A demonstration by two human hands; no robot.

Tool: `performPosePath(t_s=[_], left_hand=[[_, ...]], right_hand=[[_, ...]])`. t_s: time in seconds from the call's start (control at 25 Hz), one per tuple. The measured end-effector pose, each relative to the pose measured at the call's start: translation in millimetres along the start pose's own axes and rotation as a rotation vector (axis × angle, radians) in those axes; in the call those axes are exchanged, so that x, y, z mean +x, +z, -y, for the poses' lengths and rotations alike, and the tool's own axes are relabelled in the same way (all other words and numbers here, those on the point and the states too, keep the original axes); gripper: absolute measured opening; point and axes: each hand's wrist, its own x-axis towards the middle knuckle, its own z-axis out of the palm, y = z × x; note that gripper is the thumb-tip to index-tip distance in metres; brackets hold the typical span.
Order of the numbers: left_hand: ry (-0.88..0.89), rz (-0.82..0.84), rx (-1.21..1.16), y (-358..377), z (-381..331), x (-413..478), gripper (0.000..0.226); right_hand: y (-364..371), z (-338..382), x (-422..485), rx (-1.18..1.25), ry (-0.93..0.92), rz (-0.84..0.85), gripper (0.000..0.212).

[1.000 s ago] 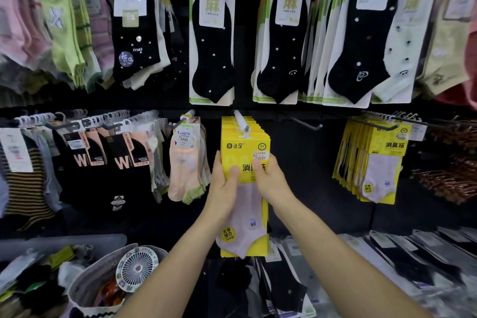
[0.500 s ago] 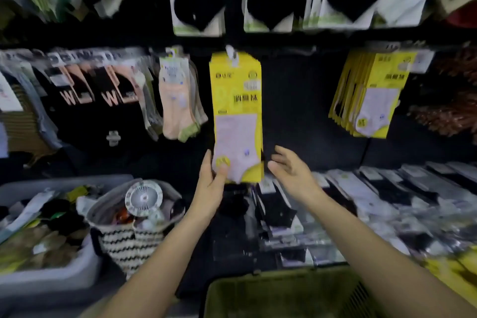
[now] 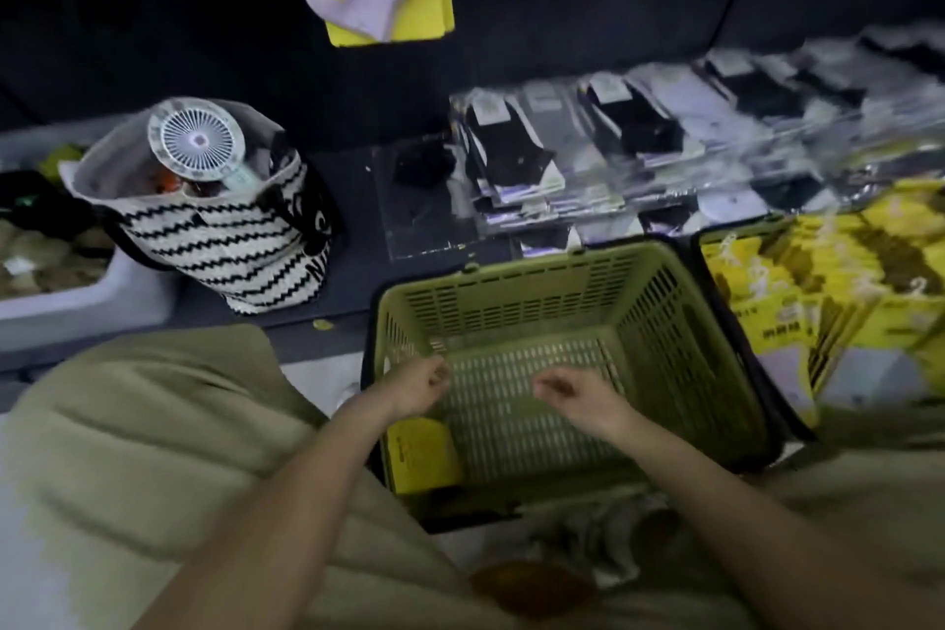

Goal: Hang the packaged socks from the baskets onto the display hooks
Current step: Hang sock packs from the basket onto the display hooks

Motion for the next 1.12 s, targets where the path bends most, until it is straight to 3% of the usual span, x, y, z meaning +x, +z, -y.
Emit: performPosePath(t_s=[0.12,0.24,0.32,0.48,0.64,0.84,0.92,1.04,1.12], left_hand=[[0.012,0.120,0.274,17,12,-4,0.038],[0.031,0.125,0.721,22,17,-7,0.043],[0.033,0.126,0.819,24,17,-7,0.045],[0.052,0.183,0.615,24,19,-2,0.055],[-0.005,0.186,0.201,19,18,5,0.050],[-0.056,0.087,-0.309,17,12,4,0.043],[-0.074,0.053,-0.443,19,2,3,0.035],[-0.086,0.057,-0.516,16,-10,1,0.020],[-0.018,0.130,-0.551,19,-16,-1,0.034]], right_hand=[[17,-17,1,-0.052,0.024,0.058,0.031],[29,-22,1,-0.096,0.002,0.113,0.028],[34,-23,0,-0.123,-0.003,0.147,0.030],[37,-21,2,-0.137,0.007,0.168,0.037],[51,-19,0,-0.085,-0.009,0.266,0.048],[75,-18,-5,-0.101,-0.063,0.291,0.088],[76,-18,-8,-0.195,-0.173,0.198,0.078],[64,-22,-4,-0.205,-0.316,-0.099,0.032],[50,-26,1,-0.139,-0.252,-0.234,0.018]])
